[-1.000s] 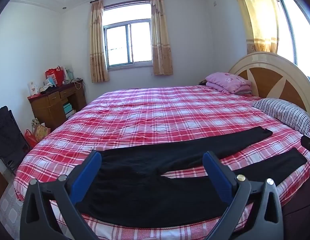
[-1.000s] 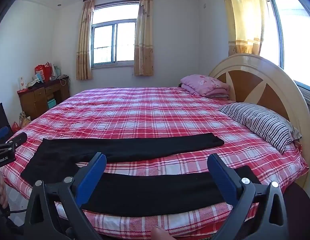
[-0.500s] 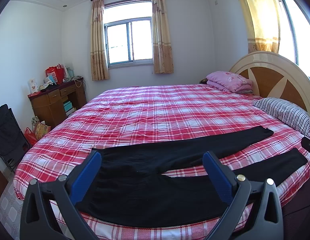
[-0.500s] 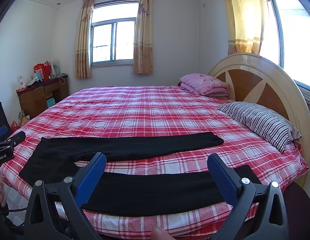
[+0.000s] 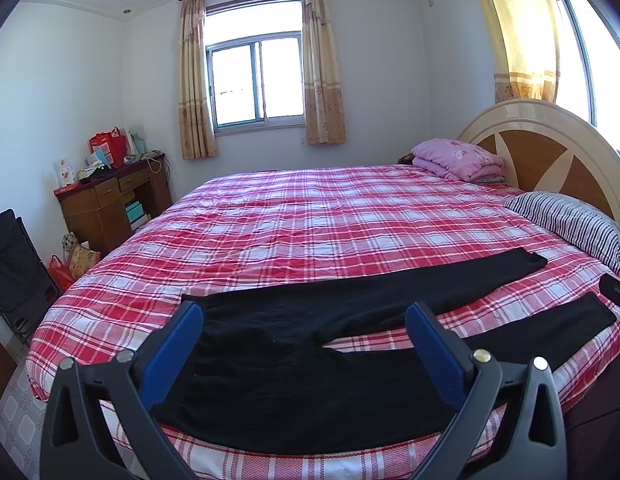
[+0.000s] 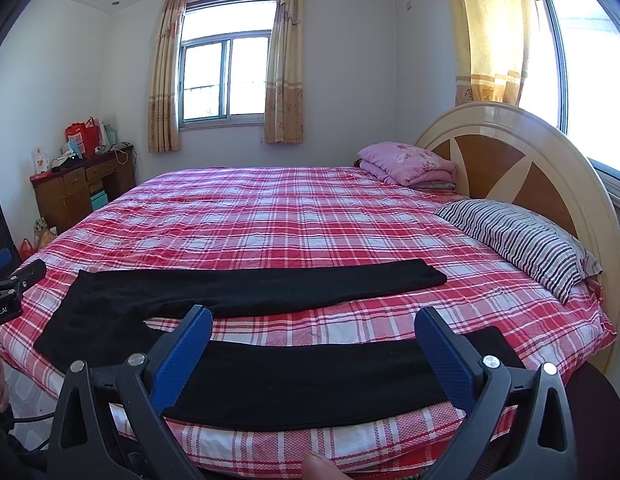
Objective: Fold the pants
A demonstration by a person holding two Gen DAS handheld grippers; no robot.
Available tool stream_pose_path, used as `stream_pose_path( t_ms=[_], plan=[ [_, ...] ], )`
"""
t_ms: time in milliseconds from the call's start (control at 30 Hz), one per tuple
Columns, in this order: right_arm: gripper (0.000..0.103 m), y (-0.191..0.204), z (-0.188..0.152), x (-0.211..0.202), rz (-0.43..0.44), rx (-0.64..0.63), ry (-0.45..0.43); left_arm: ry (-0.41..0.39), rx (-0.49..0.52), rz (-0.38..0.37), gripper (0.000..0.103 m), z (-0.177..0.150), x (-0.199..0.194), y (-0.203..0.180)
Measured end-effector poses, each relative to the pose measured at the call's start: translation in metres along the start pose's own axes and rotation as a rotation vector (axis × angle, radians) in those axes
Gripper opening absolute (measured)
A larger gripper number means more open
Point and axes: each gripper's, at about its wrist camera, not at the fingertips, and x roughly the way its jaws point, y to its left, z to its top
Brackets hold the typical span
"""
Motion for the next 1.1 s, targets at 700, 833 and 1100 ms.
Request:
stream_pose_path(
  t_ms=[700,833,1100],
  plan=[
    [0.102,-0.004,0.002,0.007,-0.002,-0.003,0.024,0.007,0.003,0.002,0.103,0.001,0.002,-0.001],
    [0.102,-0.003,0.002,0.008,-0.003,-0.004,0.028,0.01,0.004,0.003,0.103,0.0,0.003,-0.001],
    [0.102,-0.002,0.001,0.011,-0.004,-0.008,0.034,0.013,0.004,0.004,0.103,-0.001,0.005,-0.001]
  ],
)
